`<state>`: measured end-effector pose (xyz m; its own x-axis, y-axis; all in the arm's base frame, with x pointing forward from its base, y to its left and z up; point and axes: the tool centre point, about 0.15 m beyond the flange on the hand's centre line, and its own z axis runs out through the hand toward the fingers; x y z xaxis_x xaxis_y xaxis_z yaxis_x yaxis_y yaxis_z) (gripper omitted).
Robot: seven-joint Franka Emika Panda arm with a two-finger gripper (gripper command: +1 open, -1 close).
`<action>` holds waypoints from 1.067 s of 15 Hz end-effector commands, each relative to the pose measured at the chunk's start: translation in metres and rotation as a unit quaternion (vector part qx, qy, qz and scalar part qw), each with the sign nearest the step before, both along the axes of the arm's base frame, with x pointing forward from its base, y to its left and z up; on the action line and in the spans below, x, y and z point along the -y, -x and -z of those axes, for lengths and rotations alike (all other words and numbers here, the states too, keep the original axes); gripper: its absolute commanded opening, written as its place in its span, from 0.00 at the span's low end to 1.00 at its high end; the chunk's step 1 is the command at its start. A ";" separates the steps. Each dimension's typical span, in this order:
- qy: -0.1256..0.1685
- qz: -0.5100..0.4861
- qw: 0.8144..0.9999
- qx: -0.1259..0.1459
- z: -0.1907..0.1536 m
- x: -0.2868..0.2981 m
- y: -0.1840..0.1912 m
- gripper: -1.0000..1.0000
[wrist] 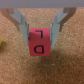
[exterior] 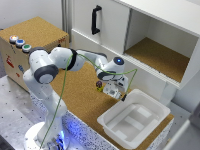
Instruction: Put the pink object on the table
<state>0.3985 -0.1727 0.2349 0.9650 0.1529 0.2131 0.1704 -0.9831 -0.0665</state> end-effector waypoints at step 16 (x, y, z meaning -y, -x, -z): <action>0.049 0.028 0.998 0.000 0.025 -0.026 -0.014 1.00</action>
<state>0.4053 -0.1534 0.2187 0.9654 0.1261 0.2283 0.1428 -0.9881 -0.0579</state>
